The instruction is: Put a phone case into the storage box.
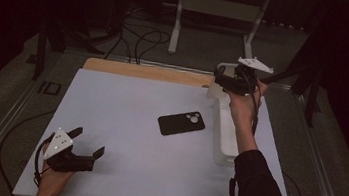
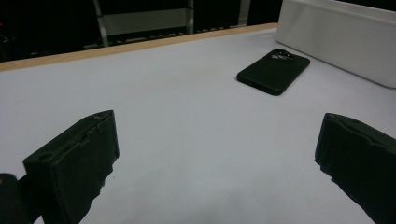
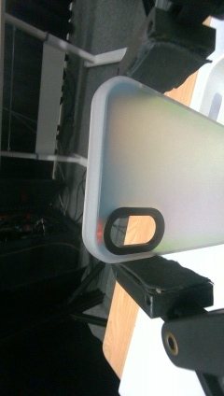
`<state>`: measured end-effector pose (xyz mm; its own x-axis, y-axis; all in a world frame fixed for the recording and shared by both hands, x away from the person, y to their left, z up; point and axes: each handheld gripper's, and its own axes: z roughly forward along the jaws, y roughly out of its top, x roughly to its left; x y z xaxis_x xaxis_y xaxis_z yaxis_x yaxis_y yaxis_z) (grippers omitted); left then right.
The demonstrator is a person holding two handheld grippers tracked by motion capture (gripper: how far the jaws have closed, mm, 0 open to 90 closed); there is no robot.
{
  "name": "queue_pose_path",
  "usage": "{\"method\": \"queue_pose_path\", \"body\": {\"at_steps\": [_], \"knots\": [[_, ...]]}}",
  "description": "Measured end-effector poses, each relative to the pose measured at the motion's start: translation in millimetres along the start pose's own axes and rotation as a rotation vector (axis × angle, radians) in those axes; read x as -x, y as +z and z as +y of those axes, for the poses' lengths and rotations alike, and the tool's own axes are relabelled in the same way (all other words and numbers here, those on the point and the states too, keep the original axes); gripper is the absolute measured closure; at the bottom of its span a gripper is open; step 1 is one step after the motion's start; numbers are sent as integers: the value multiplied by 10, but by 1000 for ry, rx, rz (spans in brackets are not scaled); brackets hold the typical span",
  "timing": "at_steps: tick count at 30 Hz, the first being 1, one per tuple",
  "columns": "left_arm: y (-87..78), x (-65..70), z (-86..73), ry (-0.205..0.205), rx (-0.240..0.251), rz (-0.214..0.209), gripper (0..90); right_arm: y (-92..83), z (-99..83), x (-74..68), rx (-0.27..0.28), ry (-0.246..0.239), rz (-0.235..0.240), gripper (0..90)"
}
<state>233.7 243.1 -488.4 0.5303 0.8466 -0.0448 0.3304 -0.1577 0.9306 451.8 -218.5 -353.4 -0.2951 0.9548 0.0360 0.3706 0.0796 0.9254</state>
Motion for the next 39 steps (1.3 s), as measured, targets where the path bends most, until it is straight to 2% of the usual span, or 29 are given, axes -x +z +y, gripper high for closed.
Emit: {"method": "queue_pose_path", "body": {"at_steps": [21,25,39], "knots": [[-2,2,1,-3,4,1,0,116,-61,329,-50,22,-121,167],[-2,1,0,-1,2,2,0,152,-93,368,-68,12,-142,167],[-5,1,2,-4,6,1,0,362,-307,431,-153,16,-167,166]]}}
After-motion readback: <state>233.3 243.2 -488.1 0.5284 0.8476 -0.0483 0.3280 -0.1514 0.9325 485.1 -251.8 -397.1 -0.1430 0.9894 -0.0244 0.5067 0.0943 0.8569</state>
